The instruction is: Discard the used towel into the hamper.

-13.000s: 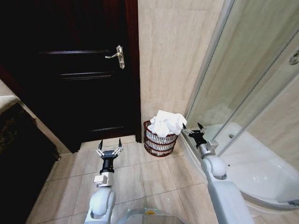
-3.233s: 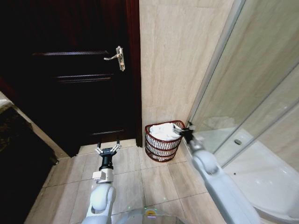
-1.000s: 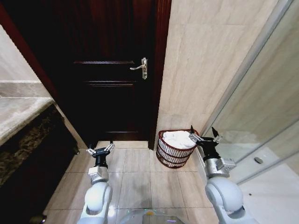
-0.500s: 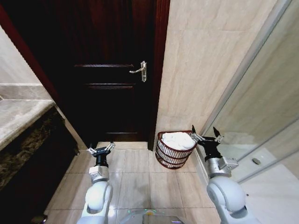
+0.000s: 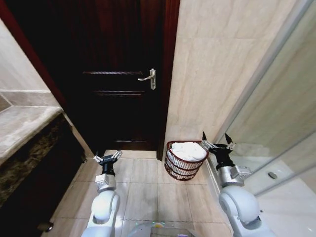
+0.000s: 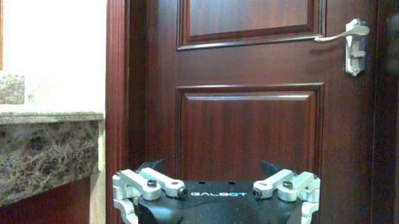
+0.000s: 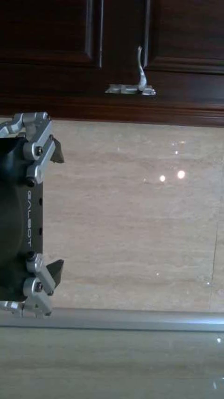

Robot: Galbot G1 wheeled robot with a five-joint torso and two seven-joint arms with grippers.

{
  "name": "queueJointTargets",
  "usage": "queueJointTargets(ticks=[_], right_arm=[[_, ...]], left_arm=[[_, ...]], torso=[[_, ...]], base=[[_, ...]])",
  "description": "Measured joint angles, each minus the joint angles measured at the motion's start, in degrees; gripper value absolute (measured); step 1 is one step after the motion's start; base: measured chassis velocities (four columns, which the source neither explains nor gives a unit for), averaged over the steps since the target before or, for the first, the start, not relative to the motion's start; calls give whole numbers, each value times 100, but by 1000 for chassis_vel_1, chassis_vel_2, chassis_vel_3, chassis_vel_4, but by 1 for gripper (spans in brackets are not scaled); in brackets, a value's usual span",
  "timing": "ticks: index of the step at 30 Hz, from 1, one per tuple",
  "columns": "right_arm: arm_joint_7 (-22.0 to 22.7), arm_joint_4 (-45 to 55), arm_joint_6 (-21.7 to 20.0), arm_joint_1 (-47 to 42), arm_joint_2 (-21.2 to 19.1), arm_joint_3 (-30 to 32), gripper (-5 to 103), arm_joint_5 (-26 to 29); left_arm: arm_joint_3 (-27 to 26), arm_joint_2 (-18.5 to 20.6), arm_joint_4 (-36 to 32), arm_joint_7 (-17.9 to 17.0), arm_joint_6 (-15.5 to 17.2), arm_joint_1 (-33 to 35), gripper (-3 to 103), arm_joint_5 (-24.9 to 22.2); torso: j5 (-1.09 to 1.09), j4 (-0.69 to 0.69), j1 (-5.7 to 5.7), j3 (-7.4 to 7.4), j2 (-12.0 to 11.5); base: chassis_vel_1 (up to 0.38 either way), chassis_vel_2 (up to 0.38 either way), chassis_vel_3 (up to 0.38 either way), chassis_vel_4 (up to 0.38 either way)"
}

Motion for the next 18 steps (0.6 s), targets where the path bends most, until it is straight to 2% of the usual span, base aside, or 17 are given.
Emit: queueJointTargets(ticks=[13,18], right_arm=[[-27,-12,42,-53,37,75,100,-70],[65,20,-30,-35,41,128,100,-50]], left_arm=[[10,38,15,2,90,-85,100,27],[3,103,-56,84,174,-98,100,-125]], torso=[[1,-1,124,151,278],[-1,-1,187,232,418]], base=[[0,0,0,0],[0,0,0,0]])
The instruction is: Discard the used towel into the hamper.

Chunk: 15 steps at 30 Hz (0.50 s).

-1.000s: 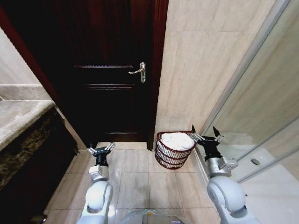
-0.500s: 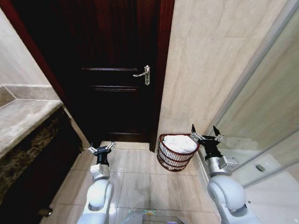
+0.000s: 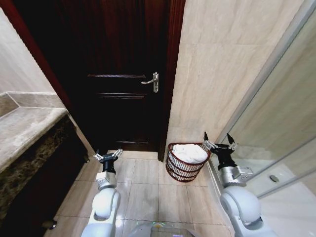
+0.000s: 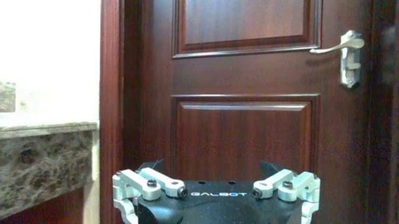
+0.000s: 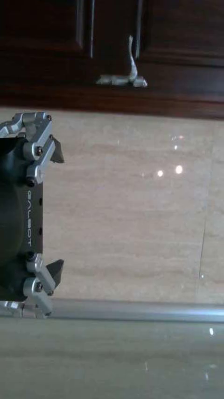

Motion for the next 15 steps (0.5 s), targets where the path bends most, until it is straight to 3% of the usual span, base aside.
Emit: queueJointTargets(ticks=[4,5,8,10,15], right_arm=[[12,-94,-37,-20,91,176,100,-6],[-174,-185,40,-106,214,333,100,-68],[-502,-297,199,-234,392,503,100,-204],[-968,-425,496,-511,809,707,100,-499],[-1128,-296,569,-795,1278,588,100,-728]], left_arm=[[-55,423,-183,331,88,154,100,-348],[-98,686,-286,450,133,239,100,-536],[-110,930,-387,495,156,353,100,-720],[-67,1176,-506,526,149,548,100,-833],[12,1210,-579,542,135,600,100,-826]], torso=[[1,1,30,47,78],[1,1,45,65,111],[0,1,65,88,153],[2,-1,99,131,230],[1,0,146,186,336]], base=[[0,0,0,0],[0,0,0,0],[0,0,0,0],[0,0,0,0],[0,0,0,0]])
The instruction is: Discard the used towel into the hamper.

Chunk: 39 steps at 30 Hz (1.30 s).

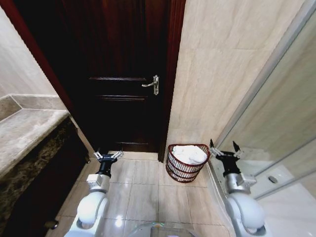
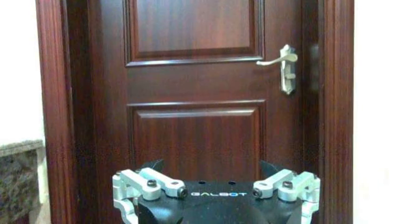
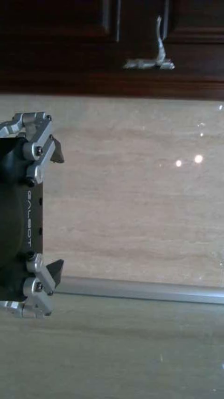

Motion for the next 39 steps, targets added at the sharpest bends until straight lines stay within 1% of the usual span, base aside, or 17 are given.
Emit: queueJointTargets(ticks=[1,2,4,5,7,8,9,11,13,17,23,29,31,33,35,37,39], right_arm=[[-40,48,10,-34,118,-46,100,-100],[-40,48,10,-34,118,-46,100,-100],[-49,155,-33,-27,116,-63,100,-117],[-49,155,-33,-27,116,-63,100,-117],[-47,260,-110,-14,4,-54,100,-71],[-30,362,-204,18,-161,-29,100,5],[-30,362,-204,18,-161,-29,100,5],[2,430,-297,56,-287,-10,100,94],[10,440,-319,66,-303,-8,100,113],[17,442,-347,69,-289,-25,100,121],[23,460,-374,61,-278,-14,100,121],[38,468,-379,29,-276,9,100,124],[51,481,-376,5,-269,8,100,127],[55,485,-376,3,-269,8,100,129],[68,503,-374,-6,-275,13,100,142],[69,505,-373,-10,-276,18,100,144],[69,506,-366,-30,-279,27,100,150]], left_arm=[[30,-40,-8,-98,40,-74,100,86],[30,-40,-8,-98,40,-74,100,86],[34,-108,-7,-303,102,-184,100,313],[34,-108,-7,-303,102,-184,100,313],[22,-186,-1,-487,148,-261,100,521],[11,-292,-2,-670,239,-314,100,650],[11,-292,-2,-670,239,-314,100,650],[32,-347,-74,-760,386,-295,100,622],[41,-351,-106,-774,417,-277,100,607],[22,-359,-197,-778,446,-220,100,557],[-86,-337,-208,-644,387,-210,100,471],[-91,-378,-216,-613,391,-226,100,463],[-80,-382,-230,-600,410,-245,100,463],[-79,-382,-233,-599,414,-252,100,463],[-79,-380,-238,-598,423,-267,100,466],[-79,-380,-239,-597,423,-269,100,467],[-79,-389,-241,-590,424,-266,100,472]], torso=[[0,-1,25,32,57],[0,-1,25,32,57],[0,0,57,73,126],[0,0,57,73,126],[0,0,80,101,177],[0,0,108,134,238],[0,0,108,134,238],[1,0,139,173,309],[2,0,150,184,333],[2,0,211,260,469],[1,0,287,346,630],[1,0,344,416,758],[1,0,385,469,854],[1,0,397,484,882],[1,0,438,535,970],[1,0,447,546,991],[1,0,483,590,1069]], base=[[0,0,0,0],[0,0,0,0],[0,0,0,0],[0,0,0,0],[0,0,0,0],[0,0,0,0],[0,0,0,0],[0,0,0,0],[0,0,0,0],[0,0,0,0],[0,0,0,0],[0,0,0,0],[0,0,0,0],[0,0,0,0],[0,0,0,0],[0,0,0,0],[0,0,0,0]])
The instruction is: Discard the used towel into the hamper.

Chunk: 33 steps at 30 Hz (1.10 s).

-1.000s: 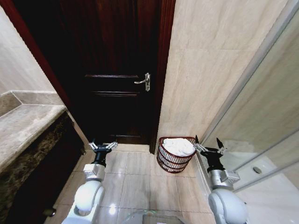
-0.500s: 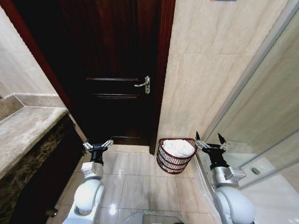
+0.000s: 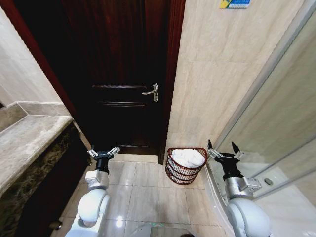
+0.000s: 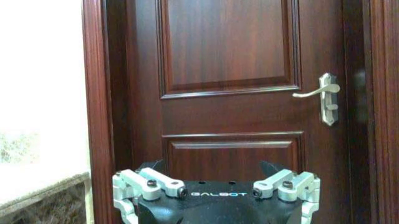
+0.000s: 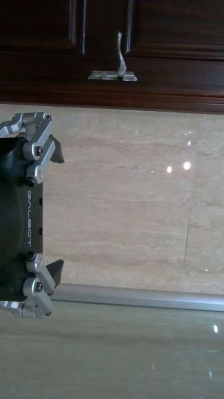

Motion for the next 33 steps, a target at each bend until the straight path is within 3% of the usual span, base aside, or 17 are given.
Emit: queueJointTargets(ticks=[20,27,33], right_arm=[[49,27,-76,125,-101,31,100,84],[76,28,-194,227,-139,80,100,229],[103,119,-372,201,62,104,100,281]], left_arm=[[-11,6,-40,60,58,-29,100,-108],[-9,57,-227,131,236,92,100,-419],[24,40,-343,37,445,117,100,-534]], torso=[[0,0,287,346,636],[0,1,382,462,844],[-1,0,476,576,1054]], base=[[0,0,0,0],[0,0,0,0],[0,0,0,0]])
